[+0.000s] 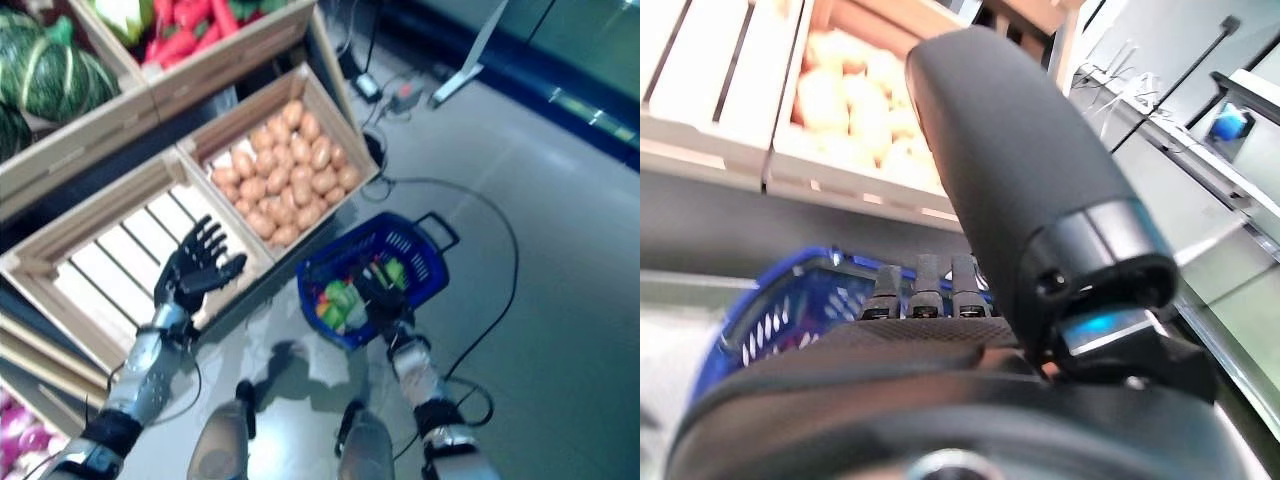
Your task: Put vegetables into the basket
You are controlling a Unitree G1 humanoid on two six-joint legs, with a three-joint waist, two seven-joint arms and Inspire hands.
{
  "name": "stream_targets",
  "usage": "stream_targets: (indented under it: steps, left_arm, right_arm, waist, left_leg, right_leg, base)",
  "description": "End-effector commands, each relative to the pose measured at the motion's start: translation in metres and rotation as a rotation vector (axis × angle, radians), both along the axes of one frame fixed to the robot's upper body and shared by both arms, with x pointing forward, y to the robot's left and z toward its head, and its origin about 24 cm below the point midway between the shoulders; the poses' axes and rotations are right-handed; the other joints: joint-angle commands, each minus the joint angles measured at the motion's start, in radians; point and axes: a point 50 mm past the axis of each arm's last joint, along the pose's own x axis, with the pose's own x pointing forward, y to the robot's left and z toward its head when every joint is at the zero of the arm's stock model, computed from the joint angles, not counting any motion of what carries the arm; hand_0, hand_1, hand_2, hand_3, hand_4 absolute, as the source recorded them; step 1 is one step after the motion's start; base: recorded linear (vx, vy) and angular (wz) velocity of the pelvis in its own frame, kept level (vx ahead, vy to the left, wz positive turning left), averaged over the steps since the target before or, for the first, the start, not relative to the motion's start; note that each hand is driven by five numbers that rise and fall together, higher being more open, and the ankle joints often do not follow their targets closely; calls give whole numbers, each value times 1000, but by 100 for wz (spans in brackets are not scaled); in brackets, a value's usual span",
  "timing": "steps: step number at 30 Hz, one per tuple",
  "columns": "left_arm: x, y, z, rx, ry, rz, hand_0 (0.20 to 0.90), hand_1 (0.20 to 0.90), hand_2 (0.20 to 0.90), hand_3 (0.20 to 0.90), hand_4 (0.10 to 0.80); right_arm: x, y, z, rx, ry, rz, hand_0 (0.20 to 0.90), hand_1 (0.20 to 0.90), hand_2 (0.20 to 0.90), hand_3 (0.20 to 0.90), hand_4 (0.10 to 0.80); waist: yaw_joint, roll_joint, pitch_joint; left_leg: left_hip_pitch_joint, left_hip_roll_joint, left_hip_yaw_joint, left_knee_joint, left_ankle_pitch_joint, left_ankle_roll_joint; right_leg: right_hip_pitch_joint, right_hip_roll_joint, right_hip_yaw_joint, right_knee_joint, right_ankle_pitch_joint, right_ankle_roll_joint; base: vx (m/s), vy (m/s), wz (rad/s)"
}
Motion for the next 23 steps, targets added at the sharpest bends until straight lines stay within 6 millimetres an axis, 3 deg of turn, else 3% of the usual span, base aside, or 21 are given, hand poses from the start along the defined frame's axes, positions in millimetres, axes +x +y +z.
stream_targets:
  steps: [1,8,14,20,23]
  left_arm:
    - [-7,-3,3,-74,-43,22,900,900,900,900,800]
    - [-37,-2,-37,-162,104,92,900,900,900,900,800]
    - [-46,-7,-46,-140,134,55,900,900,900,900,800]
    - [-57,-35,-69,-176,284,-41,900,900,900,900,800]
    - [-63,-38,-79,-198,338,-16,900,900,900,900,800]
  right_arm:
    - [9,8,24,-61,-159,17,900,900,900,900,800]
    - [-8,9,13,-75,-102,48,900,900,900,900,800]
    - [-19,15,10,-24,-120,31,900,900,900,900,800]
    - [-29,35,-2,21,-54,48,900,900,900,900,800]
    - [-31,43,-8,0,-29,89,900,900,900,900,800]
  waist:
    - [-23,13,-111]
    - [-35,12,-157]
    - [-40,11,-174]
    - [-41,23,-163]
    - [-31,29,-160]
  left_leg:
    - [95,-56,31,-141,51,59]
    - [173,-56,35,-257,72,54]
    - [162,-55,32,-257,65,46]
    - [180,-64,14,-257,62,56]
    - [182,-69,3,-257,60,57]
  right_leg:
    - [102,50,3,-250,191,-85]
    - [178,71,5,-355,227,-77]
    - [164,75,7,-356,227,-69]
    - [191,74,-2,-356,223,-73]
    - [198,68,-14,-356,218,-71]
  base:
    - [142,3,-11]
    - [63,-13,-1]
    - [-28,-5,1]
    - [-3,-7,10]
    - [-1,-1,2]
